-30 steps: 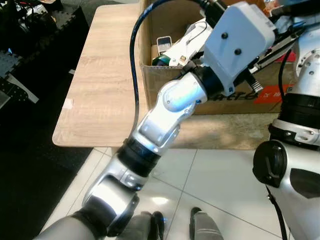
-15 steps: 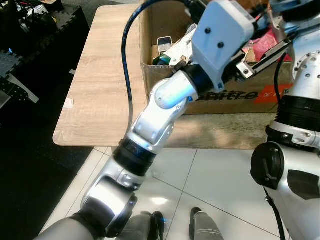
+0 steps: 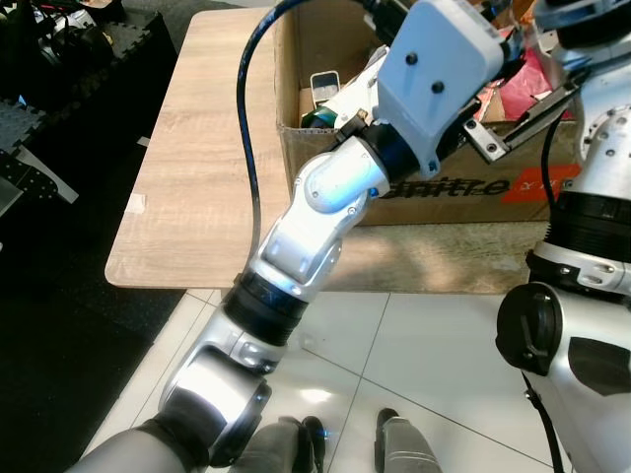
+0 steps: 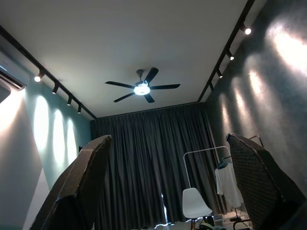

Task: Picking trash to rubbish bin

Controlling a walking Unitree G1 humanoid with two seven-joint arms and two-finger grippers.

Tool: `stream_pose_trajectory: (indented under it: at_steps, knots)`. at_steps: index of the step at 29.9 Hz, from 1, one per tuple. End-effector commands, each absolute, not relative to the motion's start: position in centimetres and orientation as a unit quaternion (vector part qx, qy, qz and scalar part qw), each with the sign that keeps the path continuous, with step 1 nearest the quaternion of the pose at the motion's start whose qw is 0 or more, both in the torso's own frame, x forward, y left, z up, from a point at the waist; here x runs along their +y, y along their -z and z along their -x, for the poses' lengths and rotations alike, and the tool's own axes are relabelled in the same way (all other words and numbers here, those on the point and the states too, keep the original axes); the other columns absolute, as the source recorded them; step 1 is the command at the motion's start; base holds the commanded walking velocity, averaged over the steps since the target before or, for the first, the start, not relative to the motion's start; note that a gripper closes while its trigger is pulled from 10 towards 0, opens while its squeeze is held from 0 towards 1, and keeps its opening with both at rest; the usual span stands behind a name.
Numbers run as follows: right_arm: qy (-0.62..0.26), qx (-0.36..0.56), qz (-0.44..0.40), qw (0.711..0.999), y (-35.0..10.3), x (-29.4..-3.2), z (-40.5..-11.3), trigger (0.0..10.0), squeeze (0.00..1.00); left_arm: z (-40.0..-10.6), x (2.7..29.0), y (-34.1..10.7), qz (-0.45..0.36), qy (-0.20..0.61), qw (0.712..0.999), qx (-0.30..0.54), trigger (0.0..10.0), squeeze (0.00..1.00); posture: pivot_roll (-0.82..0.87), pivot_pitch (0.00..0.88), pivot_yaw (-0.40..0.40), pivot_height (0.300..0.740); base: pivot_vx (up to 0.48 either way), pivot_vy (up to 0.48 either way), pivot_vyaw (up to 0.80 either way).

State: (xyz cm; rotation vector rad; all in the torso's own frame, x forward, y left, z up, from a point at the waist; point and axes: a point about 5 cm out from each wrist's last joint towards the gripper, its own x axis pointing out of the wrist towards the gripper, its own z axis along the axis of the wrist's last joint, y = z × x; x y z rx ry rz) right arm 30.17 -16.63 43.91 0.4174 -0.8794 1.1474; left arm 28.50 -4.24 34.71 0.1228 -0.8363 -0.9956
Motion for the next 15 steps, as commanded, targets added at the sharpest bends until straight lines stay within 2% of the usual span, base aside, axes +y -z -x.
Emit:
stream_pose_trajectory:
  at_steps: [1, 3, 8, 11, 15]
  knots:
    - [-0.572, -0.429, -0.153, 0.682, -45.2, -15.8, -27.6, 10.0, 0.0, -30.6, -4.3, -31.5, -0.134, 0.456, 0.823, -0.312, 10.0, 0.0, -0.12, 0.276, 0.167, 0.74, 0.0, 0.0, 0.0]
    - [-0.555, -0.446, -0.154, 0.685, -45.5, -17.4, -27.1, 10.0, 0.0, -31.3, -3.4, -31.3, -0.159, 0.445, 0.825, -0.309, 10.0, 0.0, -0.12, 0.277, 0.169, 0.74, 0.0, 0.0, 0.0]
    - [-0.532, -0.46, -0.155, 0.694, -45.9, -18.5, -27.1, 10.0, 0.0, -31.7, -2.8, -31.1, -0.169, 0.439, 0.829, -0.303, 10.0, 0.0, -0.12, 0.277, 0.171, 0.74, 0.0, 0.0, 0.0]
    - [-0.478, -0.483, -0.16, 0.716, -46.6, -20.0, -27.4, 10.0, 0.0, -32.2, -2.1, -30.7, -0.178, 0.436, 0.831, -0.295, 10.0, 0.0, -0.12, 0.277, 0.172, 0.74, 0.0, 0.0, 0.0]
    - [-0.446, -0.494, -0.169, 0.727, -47.0, -20.8, -27.6, 10.0, 0.0, -32.2, -1.9, -30.6, -0.181, 0.436, 0.832, -0.293, 10.0, 0.0, -0.12, 0.277, 0.172, 0.74, 0.0, 0.0, 0.0]
